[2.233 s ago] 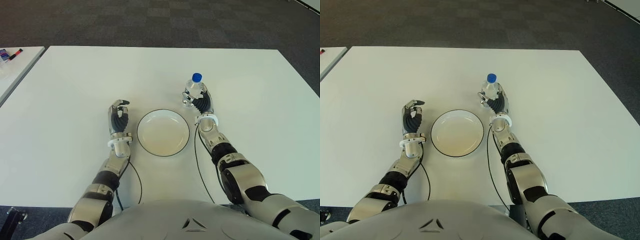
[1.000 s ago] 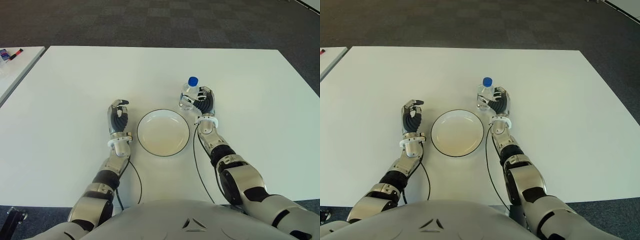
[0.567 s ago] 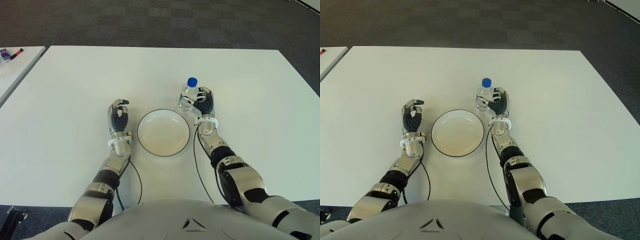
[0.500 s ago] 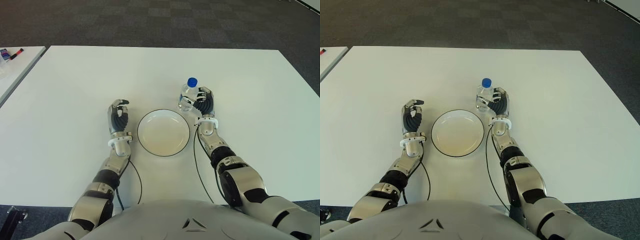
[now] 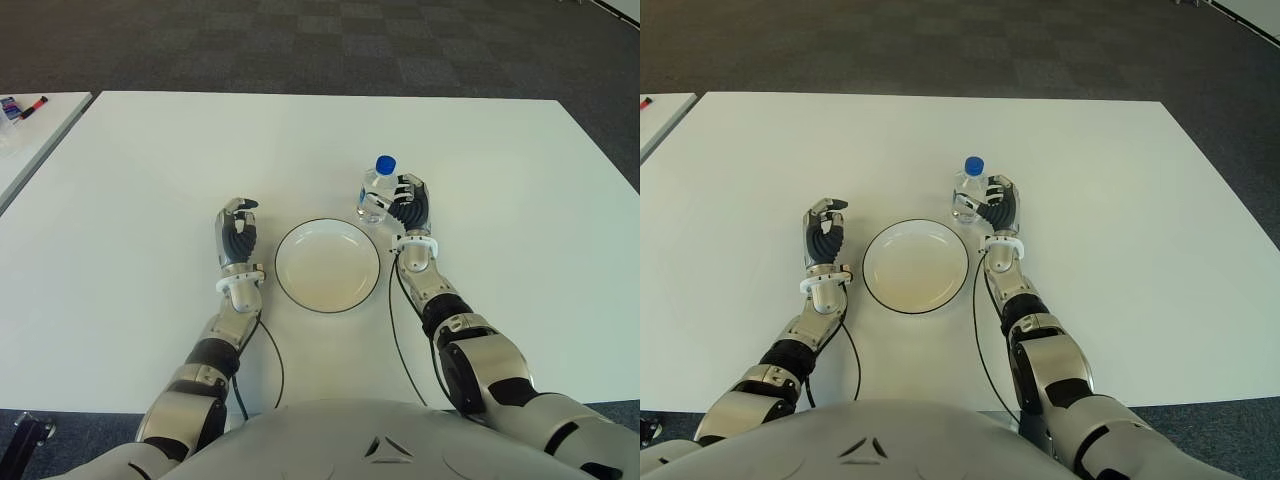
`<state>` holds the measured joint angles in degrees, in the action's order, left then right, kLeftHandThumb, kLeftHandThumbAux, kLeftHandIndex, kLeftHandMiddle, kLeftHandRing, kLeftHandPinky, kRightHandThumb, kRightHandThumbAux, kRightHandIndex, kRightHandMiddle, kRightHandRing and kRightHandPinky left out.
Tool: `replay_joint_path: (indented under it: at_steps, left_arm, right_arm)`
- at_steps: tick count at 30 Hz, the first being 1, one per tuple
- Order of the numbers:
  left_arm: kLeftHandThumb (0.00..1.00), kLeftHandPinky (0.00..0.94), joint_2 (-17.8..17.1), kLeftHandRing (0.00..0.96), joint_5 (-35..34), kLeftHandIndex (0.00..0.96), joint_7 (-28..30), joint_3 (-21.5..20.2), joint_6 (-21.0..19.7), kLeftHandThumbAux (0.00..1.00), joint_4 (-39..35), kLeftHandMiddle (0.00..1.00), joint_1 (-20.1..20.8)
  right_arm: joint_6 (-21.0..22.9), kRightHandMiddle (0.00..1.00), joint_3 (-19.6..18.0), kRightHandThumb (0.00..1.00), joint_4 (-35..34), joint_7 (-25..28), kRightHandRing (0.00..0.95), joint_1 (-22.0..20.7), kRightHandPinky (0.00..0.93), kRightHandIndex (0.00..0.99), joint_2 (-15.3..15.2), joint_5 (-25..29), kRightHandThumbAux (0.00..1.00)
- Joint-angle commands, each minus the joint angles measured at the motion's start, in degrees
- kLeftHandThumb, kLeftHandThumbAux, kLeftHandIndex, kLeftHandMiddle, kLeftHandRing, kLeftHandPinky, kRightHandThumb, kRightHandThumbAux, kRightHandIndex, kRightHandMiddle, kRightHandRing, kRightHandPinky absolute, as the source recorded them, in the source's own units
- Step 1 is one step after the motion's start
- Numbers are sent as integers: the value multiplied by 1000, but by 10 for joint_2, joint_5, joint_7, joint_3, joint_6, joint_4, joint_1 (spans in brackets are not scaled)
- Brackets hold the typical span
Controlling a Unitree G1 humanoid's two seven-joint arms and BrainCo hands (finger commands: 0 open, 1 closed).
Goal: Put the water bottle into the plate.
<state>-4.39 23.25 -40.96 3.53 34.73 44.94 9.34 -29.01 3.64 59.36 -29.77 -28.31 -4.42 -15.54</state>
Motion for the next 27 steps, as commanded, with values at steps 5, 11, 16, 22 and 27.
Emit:
replay_joint_path:
  at_steps: [5,11,16,22,27]
  left_arm:
    - [839,401,-1,372,-3,464,1,1,3,674,13,419,-5]
    - [838,387,-2,366,4,466,-7,2,-2,675,15,415,-3]
    - [837,371,-2,355,5,468,-9,2,-9,676,15,409,-3]
    - [837,357,-2,347,4,471,-6,3,-8,677,16,405,-2]
    - [837,366,-1,347,-1,472,-2,1,-2,677,16,403,-3]
  right_arm:
    - [-20,402,-7,715,6,5,444,6,468,416,2,8,711]
    - [-36,481,-1,815,-4,-16,461,13,463,382,0,-6,691]
    - [-41,509,0,831,-12,-27,472,16,457,367,-1,-12,689]
    - [-38,523,5,914,-24,-52,460,19,471,368,-1,-29,673]
    - [-37,525,6,939,-38,-62,451,24,456,371,1,-34,668]
